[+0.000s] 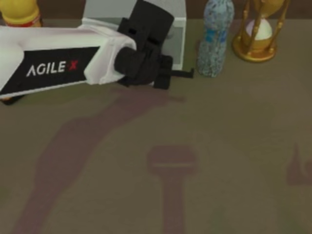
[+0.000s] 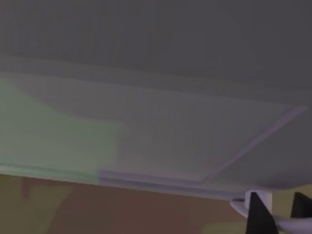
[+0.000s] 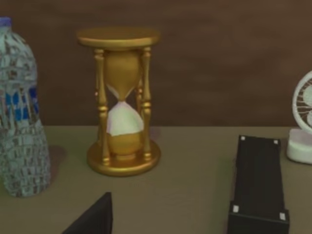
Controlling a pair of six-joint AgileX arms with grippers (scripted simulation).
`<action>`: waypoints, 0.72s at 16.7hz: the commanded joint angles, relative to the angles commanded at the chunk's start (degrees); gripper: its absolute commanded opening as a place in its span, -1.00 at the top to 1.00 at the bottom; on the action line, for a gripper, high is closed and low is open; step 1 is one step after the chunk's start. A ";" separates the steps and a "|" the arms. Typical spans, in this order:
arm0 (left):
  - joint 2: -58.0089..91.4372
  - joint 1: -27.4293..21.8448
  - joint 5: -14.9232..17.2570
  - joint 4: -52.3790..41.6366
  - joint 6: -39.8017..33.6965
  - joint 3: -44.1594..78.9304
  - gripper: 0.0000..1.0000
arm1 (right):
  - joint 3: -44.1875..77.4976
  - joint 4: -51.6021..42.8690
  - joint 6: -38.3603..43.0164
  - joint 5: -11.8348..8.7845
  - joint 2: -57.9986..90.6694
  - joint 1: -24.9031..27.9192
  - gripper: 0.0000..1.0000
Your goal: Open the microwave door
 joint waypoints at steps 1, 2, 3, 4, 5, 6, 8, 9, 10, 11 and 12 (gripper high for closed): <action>0.00 0.00 0.00 0.00 0.00 0.00 1.00 | 0.00 0.00 0.00 0.00 0.00 0.00 -1.00; 0.00 0.00 0.00 0.00 0.00 0.00 1.00 | 0.00 0.00 0.00 0.00 0.00 0.00 -1.00; 0.00 0.00 0.00 0.00 0.00 0.00 1.00 | 0.00 0.00 0.00 0.00 0.00 0.00 -1.00; 0.00 0.00 0.00 0.00 0.00 0.00 1.00 | 0.00 0.00 0.00 0.00 0.00 0.00 -1.00; 0.00 0.00 0.00 0.00 0.00 0.00 1.00 | 0.00 0.00 0.00 0.00 0.00 0.00 -1.00; 0.00 0.00 0.00 0.00 0.00 0.00 1.00 | 0.00 0.00 0.00 0.00 0.00 0.00 -1.00; 0.00 0.00 0.00 0.00 0.00 0.00 1.00 | 0.00 0.00 0.00 0.00 0.00 0.00 -1.00; 0.30 -0.50 0.43 -0.02 -0.29 -0.11 1.00 | 0.00 0.00 0.00 0.00 0.00 0.00 -1.00; 0.16 -0.48 0.53 0.08 -0.10 -0.25 1.00 | 0.00 0.00 0.00 0.00 0.00 0.00 -1.00; -0.21 -0.27 0.84 0.31 0.39 -0.73 1.00 | 0.00 0.00 0.00 0.00 0.00 0.00 -1.00; -0.64 -0.02 1.24 0.58 0.95 -1.32 1.00 | 0.00 0.00 0.00 0.00 0.00 0.00 -1.00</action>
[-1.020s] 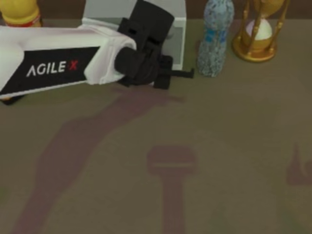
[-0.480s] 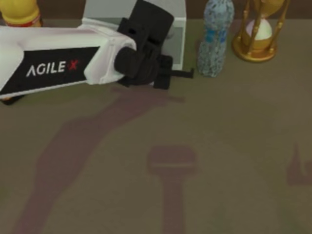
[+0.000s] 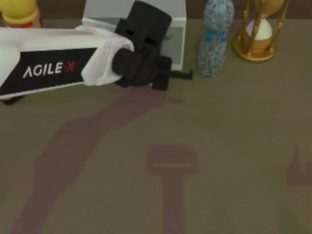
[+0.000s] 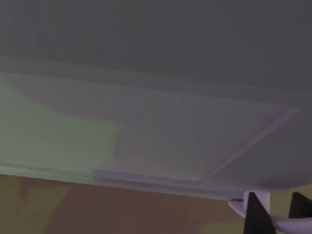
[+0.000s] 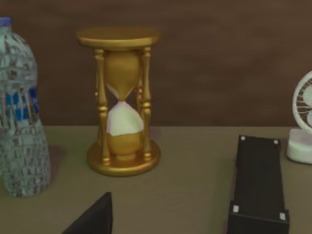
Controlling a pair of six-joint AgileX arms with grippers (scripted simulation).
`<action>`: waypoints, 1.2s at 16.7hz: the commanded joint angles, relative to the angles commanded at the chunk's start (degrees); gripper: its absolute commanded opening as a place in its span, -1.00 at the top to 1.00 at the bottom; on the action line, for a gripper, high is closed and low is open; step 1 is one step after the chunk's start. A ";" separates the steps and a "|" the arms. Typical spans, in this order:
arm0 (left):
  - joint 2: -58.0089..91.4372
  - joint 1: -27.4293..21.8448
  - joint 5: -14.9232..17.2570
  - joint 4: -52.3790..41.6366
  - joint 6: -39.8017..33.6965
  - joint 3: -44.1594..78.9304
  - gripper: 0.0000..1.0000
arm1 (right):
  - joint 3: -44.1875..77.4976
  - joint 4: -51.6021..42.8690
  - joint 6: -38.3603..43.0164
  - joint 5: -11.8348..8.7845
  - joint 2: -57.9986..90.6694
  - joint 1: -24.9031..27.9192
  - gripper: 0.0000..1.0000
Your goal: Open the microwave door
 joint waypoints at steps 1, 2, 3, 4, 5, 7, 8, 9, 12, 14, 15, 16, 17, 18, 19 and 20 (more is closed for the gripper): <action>-0.41 0.18 0.38 0.28 0.59 -0.52 1.00 | 0.00 0.00 0.00 0.00 0.00 0.00 -1.00; -0.75 0.33 0.70 0.52 1.11 -0.96 1.00 | 0.00 0.00 0.00 0.00 0.00 0.00 -1.00; -1.13 0.53 1.06 0.77 1.62 -1.47 1.00 | 0.00 0.00 0.00 0.00 0.00 0.00 -1.00; -1.56 0.75 1.49 1.07 2.25 -2.05 1.00 | 0.00 0.00 0.00 0.00 0.00 0.00 -1.00; -1.96 0.94 1.90 1.37 2.87 -2.58 1.00 | 0.00 0.00 0.00 0.00 0.00 0.00 -1.00; -2.15 1.04 2.09 1.51 3.16 -2.84 1.00 | 0.00 0.00 0.00 0.00 0.00 0.00 -1.00; -2.15 1.04 2.09 1.51 3.16 -2.84 1.00 | 0.00 0.00 0.00 0.00 0.00 0.00 -1.00; -2.15 1.04 2.09 1.51 3.16 -2.84 1.00 | 0.00 0.00 0.00 0.00 0.00 0.00 -1.00; -2.15 1.04 2.09 1.51 3.16 -2.84 1.00 | 0.00 0.00 0.00 0.00 0.00 0.00 -1.00; -2.15 1.04 2.09 1.51 3.16 -2.84 1.00 | 0.00 0.00 0.00 0.00 0.00 0.00 -1.00; -2.15 1.04 2.09 1.51 3.16 -2.84 1.00 | 0.00 0.00 0.00 0.00 0.00 0.00 -1.00; -2.15 1.04 2.09 1.51 3.16 -2.84 1.00 | 0.00 0.00 0.00 0.00 0.00 0.00 -1.00; -2.15 1.04 2.09 1.51 3.16 -2.84 1.00 | 0.00 0.00 0.00 0.00 0.00 0.00 -1.00; -2.15 1.04 2.09 1.51 3.16 -2.84 1.00 | 0.00 0.00 0.00 0.00 0.00 0.00 -1.00; -2.15 1.04 2.09 1.51 3.16 -2.84 1.00 | 0.00 0.00 0.00 0.00 0.00 0.00 -1.00; -2.15 1.04 2.09 1.51 3.16 -2.84 1.00 | 0.00 0.00 0.00 0.00 0.00 0.00 -1.00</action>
